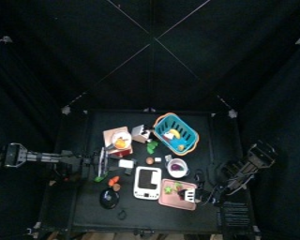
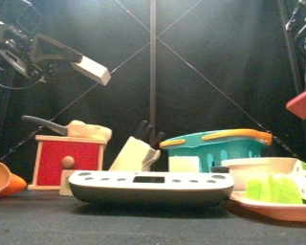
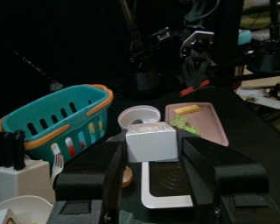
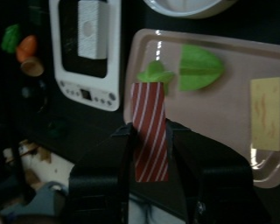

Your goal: Place salmon on plate

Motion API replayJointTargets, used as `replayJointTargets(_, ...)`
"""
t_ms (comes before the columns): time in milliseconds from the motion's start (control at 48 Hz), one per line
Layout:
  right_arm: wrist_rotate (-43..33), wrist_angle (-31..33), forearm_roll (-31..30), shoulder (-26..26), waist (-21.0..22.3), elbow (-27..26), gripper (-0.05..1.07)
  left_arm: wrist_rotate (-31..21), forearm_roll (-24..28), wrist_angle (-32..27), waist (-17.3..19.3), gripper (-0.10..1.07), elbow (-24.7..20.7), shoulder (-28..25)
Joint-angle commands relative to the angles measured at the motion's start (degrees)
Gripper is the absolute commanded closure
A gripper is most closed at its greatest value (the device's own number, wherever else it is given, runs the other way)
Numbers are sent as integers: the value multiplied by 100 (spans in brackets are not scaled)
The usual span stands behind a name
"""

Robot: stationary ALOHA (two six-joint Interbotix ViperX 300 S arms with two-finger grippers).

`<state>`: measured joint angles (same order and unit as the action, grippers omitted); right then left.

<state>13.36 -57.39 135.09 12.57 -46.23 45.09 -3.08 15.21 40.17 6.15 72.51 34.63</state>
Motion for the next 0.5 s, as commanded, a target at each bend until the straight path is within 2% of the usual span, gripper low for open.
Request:
replayJointTargets(0,9,-79,35,-53,-26,-193,50,-9,-18,35,-18,43,-79,-9)
replayJointTargets(479,-9,-202,598,-765,-79,-404,50,-9,-18,26,-9,43,-70,0)
